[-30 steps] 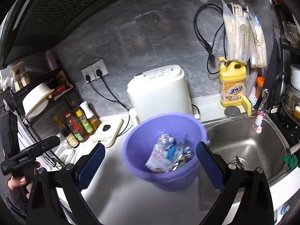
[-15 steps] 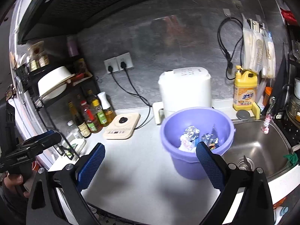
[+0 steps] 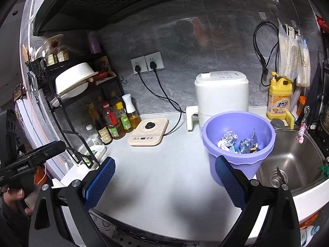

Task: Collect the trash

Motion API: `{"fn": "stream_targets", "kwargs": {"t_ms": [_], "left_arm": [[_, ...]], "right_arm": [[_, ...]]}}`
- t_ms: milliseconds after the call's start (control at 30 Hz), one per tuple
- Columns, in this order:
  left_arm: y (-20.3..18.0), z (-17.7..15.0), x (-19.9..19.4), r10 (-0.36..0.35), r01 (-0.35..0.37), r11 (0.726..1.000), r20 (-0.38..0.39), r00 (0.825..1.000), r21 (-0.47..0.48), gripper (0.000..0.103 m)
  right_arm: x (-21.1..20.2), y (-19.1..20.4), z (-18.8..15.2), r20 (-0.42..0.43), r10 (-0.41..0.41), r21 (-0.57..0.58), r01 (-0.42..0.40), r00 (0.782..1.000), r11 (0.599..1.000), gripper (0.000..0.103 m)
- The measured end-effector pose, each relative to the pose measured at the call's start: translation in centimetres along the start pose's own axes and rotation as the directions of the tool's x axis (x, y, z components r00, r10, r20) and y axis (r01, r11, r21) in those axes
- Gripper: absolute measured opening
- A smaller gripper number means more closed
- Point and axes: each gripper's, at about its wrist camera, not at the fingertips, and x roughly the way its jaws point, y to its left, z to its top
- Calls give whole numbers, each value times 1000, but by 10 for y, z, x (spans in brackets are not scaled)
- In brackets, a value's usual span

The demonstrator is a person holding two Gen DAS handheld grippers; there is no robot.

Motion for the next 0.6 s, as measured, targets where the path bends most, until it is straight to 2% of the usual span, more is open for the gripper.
{"fn": "stream_targets", "kwargs": {"t_ms": [600], "left_arm": [[6, 0, -9, -3, 3, 1000, 7, 1000, 6, 97]], "right_arm": [[-1, 12, -2, -4, -14, -2, 14, 1000, 1000, 95]]}}
